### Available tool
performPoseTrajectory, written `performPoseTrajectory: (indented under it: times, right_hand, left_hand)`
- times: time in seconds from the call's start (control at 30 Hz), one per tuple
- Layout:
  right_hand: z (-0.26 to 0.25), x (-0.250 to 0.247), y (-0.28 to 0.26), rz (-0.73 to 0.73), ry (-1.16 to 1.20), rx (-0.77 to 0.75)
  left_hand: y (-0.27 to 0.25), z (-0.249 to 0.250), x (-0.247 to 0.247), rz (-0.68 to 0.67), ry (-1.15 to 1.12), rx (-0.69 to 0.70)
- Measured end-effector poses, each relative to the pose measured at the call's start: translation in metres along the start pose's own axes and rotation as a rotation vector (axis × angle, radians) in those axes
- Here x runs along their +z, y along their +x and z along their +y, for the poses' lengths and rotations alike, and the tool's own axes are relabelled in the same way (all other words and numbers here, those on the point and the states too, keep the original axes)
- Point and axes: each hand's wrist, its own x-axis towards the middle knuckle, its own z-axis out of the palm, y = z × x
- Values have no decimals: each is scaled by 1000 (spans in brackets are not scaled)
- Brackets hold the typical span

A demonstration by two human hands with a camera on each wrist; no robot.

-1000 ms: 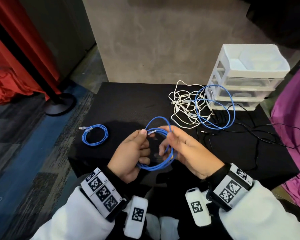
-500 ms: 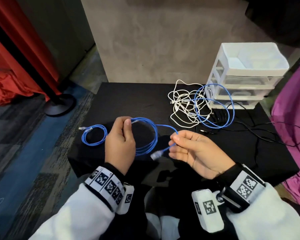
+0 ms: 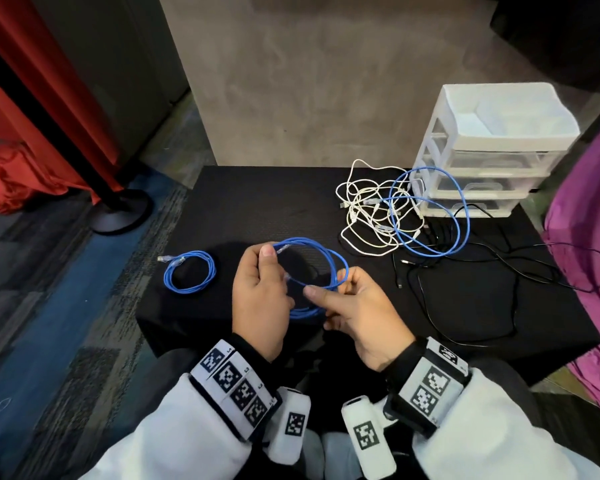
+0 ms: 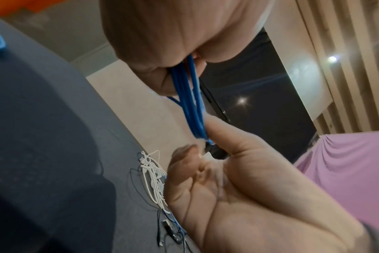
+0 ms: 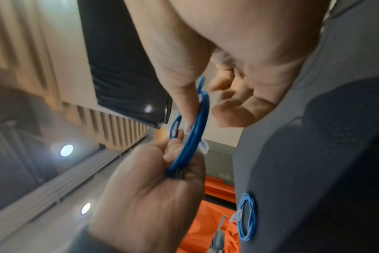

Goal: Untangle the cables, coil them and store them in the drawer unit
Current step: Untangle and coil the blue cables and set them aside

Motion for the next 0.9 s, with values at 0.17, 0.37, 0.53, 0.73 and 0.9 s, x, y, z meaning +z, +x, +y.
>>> performPoseTrajectory:
  times: [0.17,0.37,0.53,0.73,0.9]
  right_hand:
    - [-8,-15,-5,-276,83,-13]
    - [-9,-17,-7,-335,-13,-135]
    - [-8,-15,-10,-359,-193,-225]
    - [-2,-6,-14,-351,-199,-245]
    - [1,-2,-10,-267,-22,-119]
  left_hand:
    - [6,0,-6,53,-83,-123]
    - [8,-2,-8,0,-136,-266]
    - [7,-1,-11,-27,-104,-340]
    - [8,-1,-15,-37,-186,-486]
    - [10,-3,-17,-22,-232,-438]
